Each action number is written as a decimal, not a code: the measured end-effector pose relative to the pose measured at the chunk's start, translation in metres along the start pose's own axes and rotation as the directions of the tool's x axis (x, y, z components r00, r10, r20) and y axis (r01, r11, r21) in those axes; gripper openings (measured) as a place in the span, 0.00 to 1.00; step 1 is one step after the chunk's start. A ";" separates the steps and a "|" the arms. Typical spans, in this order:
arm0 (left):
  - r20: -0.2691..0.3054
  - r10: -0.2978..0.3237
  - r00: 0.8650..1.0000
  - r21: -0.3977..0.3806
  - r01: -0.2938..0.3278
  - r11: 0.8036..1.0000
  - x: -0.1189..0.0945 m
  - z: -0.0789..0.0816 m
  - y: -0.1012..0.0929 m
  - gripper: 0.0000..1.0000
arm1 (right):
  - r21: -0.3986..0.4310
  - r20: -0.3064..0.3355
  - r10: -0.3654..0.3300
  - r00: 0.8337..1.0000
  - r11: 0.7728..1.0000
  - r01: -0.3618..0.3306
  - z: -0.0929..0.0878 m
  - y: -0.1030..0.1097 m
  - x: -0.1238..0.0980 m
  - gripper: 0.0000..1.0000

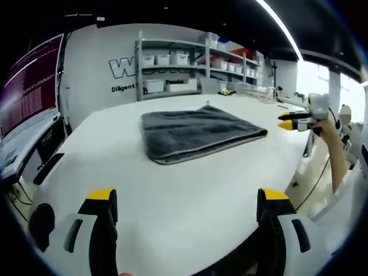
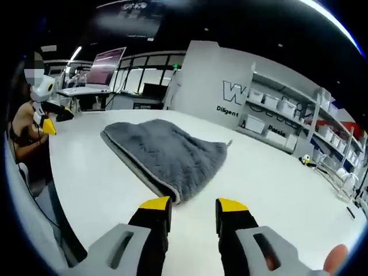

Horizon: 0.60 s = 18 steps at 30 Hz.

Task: Open the folded towel by lifting each exposed corner and separating the folded layers until the towel lies flat within the target outline without major curled edges

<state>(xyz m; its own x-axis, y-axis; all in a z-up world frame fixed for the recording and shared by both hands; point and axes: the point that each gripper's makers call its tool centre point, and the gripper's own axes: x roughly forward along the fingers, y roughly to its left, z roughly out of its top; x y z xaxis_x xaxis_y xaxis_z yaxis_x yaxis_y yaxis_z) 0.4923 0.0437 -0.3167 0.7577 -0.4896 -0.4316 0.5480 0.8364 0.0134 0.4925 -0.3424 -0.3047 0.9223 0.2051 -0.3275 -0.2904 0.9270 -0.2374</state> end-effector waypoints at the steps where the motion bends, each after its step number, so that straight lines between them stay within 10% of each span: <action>1: -0.001 -0.001 1.000 0.000 0.001 1.000 0.000 0.000 0.000 0.99 | 0.008 -0.007 0.002 1.000 1.000 -0.002 -0.002 -0.001 -0.001 0.36; 18: -0.005 0.002 1.000 -0.006 -0.002 1.000 0.002 -0.003 0.002 0.99 | 0.124 -0.101 0.038 0.994 0.992 -0.025 -0.032 0.011 0.003 0.84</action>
<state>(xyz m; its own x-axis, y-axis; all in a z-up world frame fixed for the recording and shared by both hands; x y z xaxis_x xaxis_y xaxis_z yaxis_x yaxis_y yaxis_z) 0.4937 0.0456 -0.3197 0.7571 -0.4867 -0.4358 0.5442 0.8389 0.0084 0.4834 -0.3417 -0.3376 0.8802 0.2076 -0.4268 -0.2799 0.9533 -0.1137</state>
